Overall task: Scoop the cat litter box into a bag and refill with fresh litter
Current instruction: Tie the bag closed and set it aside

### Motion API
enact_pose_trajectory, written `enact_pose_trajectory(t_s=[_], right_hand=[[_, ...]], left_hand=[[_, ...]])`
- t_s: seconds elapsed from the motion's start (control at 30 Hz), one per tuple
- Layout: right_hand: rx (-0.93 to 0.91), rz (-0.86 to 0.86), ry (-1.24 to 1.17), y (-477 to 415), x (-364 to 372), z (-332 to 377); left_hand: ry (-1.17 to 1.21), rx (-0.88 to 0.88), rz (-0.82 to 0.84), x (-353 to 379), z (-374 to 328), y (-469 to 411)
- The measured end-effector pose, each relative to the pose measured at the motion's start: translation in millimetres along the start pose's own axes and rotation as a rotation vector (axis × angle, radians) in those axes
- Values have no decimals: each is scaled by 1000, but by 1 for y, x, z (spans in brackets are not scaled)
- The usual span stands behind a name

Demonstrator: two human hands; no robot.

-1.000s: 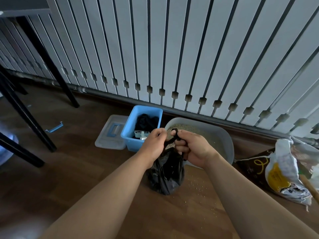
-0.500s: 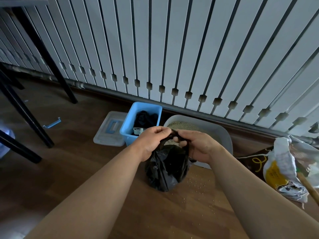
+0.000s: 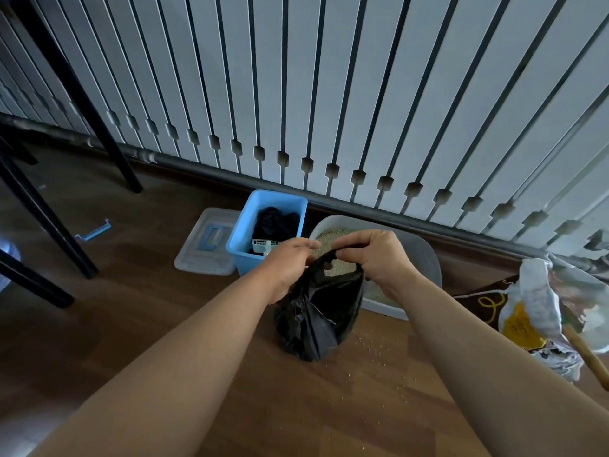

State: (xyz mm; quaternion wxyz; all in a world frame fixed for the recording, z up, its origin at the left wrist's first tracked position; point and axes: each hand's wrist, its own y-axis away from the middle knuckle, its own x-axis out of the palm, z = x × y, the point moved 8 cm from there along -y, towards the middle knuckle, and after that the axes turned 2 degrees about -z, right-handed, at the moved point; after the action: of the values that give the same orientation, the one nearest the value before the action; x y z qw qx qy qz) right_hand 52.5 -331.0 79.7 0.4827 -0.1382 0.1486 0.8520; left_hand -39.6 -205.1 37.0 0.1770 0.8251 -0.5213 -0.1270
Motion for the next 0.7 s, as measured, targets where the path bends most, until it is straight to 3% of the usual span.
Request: enact_pose_trajectory(t_s=[0.1,0.17,0.3,0.4,0.57,0.63,0.7], right_hand=[[-53,18,-25,2,6,4],[-53,26,-85,1,9,4],[-40,16,-93,-4,10,-6],[-30,-146,48,-7,-6,-17],[347,-333,-704,-4,-31,-72],[449,-368,-857,-1,-28,-95],[518,-361,-855,5,-17,-112]], left_hand=[[19,25,111,11,-1,-1],[-8,56,100,10,-1,-2],[-166,96,-92,-10,-3,-8],[-246,104,-210,-28,-1,-10],[27,-127,-398,-72,38,-17],[141,-208,-462,-78,59,-21],[266,-226,-441,-69,70,-23]])
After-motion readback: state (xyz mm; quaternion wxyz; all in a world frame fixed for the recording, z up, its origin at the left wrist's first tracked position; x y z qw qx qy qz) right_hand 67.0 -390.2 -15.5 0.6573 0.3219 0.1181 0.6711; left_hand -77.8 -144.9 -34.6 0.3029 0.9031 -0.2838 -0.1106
